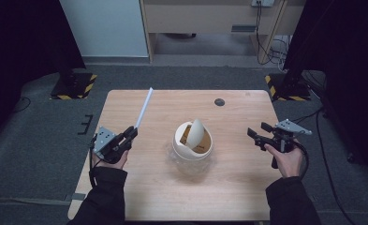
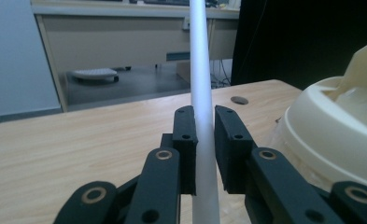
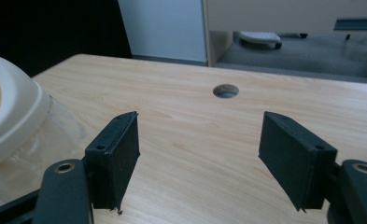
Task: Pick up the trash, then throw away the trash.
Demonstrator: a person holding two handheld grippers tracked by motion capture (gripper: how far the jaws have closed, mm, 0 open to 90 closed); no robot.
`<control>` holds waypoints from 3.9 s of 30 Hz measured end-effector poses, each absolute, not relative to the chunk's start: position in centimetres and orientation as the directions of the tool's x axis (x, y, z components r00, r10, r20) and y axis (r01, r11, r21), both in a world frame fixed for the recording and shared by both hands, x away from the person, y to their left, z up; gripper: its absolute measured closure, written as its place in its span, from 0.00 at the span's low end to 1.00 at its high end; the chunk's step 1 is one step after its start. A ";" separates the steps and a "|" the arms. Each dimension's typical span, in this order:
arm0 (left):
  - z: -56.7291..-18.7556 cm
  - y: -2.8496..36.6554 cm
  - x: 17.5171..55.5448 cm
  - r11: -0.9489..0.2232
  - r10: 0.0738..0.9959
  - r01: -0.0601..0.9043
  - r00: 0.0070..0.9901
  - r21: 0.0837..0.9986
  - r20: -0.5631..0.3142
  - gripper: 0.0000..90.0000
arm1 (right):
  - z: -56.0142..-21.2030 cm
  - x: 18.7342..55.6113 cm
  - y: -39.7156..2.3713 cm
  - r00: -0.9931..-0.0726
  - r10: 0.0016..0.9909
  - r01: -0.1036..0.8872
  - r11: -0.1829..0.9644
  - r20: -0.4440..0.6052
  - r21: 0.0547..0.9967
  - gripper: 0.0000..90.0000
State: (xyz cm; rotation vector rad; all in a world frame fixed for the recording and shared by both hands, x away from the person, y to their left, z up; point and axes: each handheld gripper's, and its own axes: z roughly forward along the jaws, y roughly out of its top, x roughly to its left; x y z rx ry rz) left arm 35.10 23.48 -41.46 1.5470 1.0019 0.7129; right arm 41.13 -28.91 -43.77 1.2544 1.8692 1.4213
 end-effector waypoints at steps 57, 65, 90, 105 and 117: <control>-37.6 7.3 31.8 -0.100 0.596 0.019 0.802 0.995 0.045 0.88 | -34.4 37.4 -21.0 -0.789 0.514 0.259 -0.219 0.337 0.941 0.51; -37.8 6.9 31.6 -0.110 0.580 0.031 0.813 0.993 0.039 0.88 | -34.6 37.1 -20.4 -0.809 0.459 0.306 -0.202 0.366 0.930 0.79; -42.3 20.6 31.0 -0.113 0.785 0.270 0.614 0.956 -0.081 0.49 | -33.2 36.4 -22.0 -0.802 0.527 0.181 -0.238 0.283 0.954 0.89; -47.1 24.2 33.9 -0.168 0.879 0.453 0.472 0.876 -0.075 0.29 | -37.2 37.9 -19.7 -0.774 0.579 0.220 -0.131 0.255 0.967 0.89; -48.2 25.2 34.8 -0.185 0.895 0.506 0.441 0.843 -0.068 0.28 | -39.5 38.4 -18.3 -0.768 0.584 0.271 -0.074 0.262 0.960 0.87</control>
